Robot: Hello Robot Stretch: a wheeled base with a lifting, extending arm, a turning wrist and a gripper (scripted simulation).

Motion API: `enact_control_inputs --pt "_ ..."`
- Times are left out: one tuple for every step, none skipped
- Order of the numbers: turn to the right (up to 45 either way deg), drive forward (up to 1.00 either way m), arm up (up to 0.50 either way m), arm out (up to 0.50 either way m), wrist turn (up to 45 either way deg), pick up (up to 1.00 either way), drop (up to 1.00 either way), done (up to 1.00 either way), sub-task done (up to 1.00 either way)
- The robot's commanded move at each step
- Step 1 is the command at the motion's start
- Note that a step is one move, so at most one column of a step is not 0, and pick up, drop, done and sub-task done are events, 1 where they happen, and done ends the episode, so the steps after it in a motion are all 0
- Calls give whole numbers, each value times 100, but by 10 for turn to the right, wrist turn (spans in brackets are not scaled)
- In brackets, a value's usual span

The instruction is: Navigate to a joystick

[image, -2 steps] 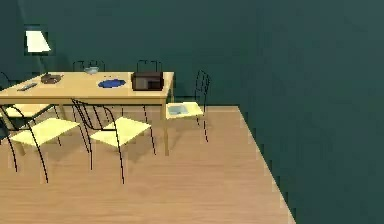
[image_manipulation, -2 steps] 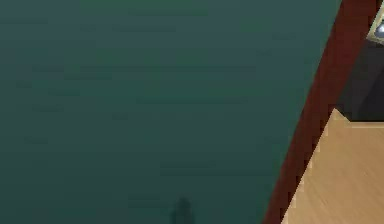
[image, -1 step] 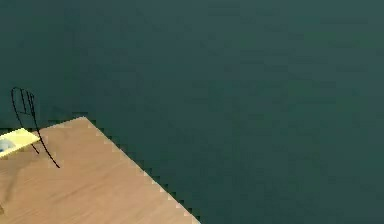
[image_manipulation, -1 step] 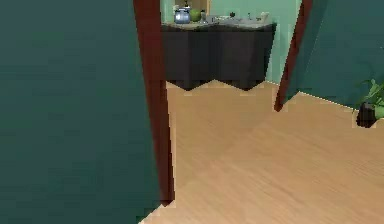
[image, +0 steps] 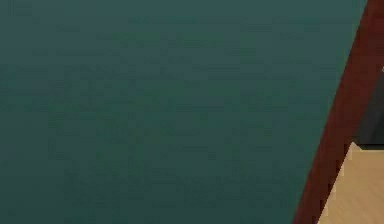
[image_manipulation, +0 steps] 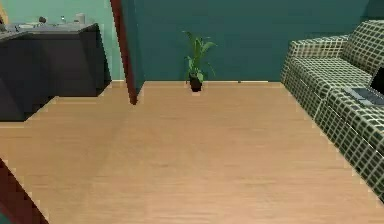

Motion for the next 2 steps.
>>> enact_control_inputs --pt "450 0 0 0 0 0 0 0 0" --pt "300 0 0 0 0 0 0 0 0"
